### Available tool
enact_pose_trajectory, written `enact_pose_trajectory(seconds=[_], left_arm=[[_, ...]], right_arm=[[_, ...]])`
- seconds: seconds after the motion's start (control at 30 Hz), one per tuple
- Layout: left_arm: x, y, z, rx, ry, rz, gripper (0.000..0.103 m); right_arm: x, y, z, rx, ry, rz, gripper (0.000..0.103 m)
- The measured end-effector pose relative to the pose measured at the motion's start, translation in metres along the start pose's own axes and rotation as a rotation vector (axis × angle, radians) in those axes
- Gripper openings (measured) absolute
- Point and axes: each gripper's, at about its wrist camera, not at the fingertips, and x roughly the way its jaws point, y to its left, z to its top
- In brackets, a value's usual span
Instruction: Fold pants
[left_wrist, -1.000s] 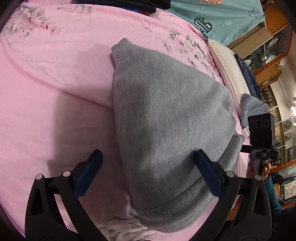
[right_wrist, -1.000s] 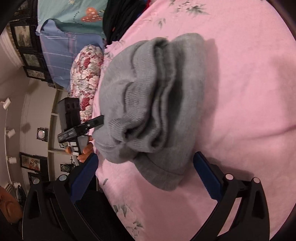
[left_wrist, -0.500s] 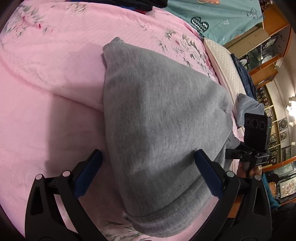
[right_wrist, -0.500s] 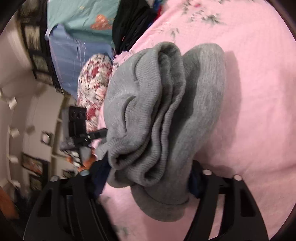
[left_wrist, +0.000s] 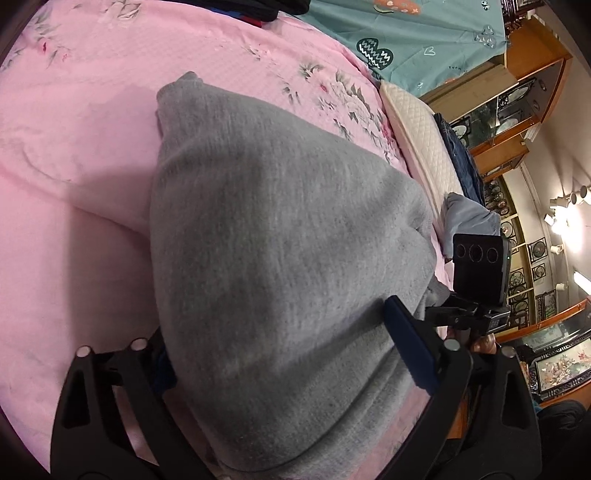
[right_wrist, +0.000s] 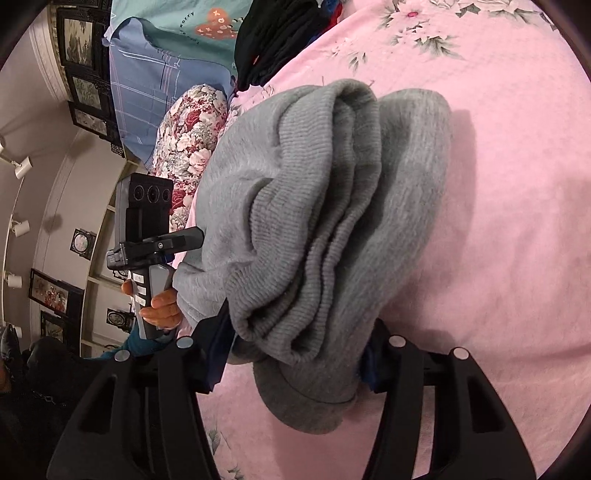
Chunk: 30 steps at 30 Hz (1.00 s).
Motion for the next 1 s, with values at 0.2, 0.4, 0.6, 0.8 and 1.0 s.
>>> enact_pose_trajectory(seconds=[0.2, 0.4, 0.6, 0.8, 1.0], left_arm=[[-0.005, -0.005, 0.000, 0.009, -0.028, 0.025, 0.063], [-0.035, -0.029, 0.001, 0.076, -0.115, 0.057, 0.035], [-0.090, -0.049, 0.053, 0.137, -0.239, 0.093, 0.033], [-0.178, -0.083, 0.162, 0.276, -0.458, 0.222, 0.034], [-0.199, -0.058, 0.287, 0.281, -0.560, 0.307, 0.041]], right_arm=[[0.001, 0.001, 0.000, 0.043, -0.055, 0.012, 0.065], [-0.007, 0.021, -0.003, -0.005, -0.085, -0.051, 0.056], [-0.026, 0.067, 0.031, -0.133, -0.149, -0.056, 0.052], [-0.036, 0.140, 0.141, -0.355, -0.257, -0.050, 0.051], [-0.025, 0.180, 0.284, -0.465, -0.363, -0.022, 0.052]])
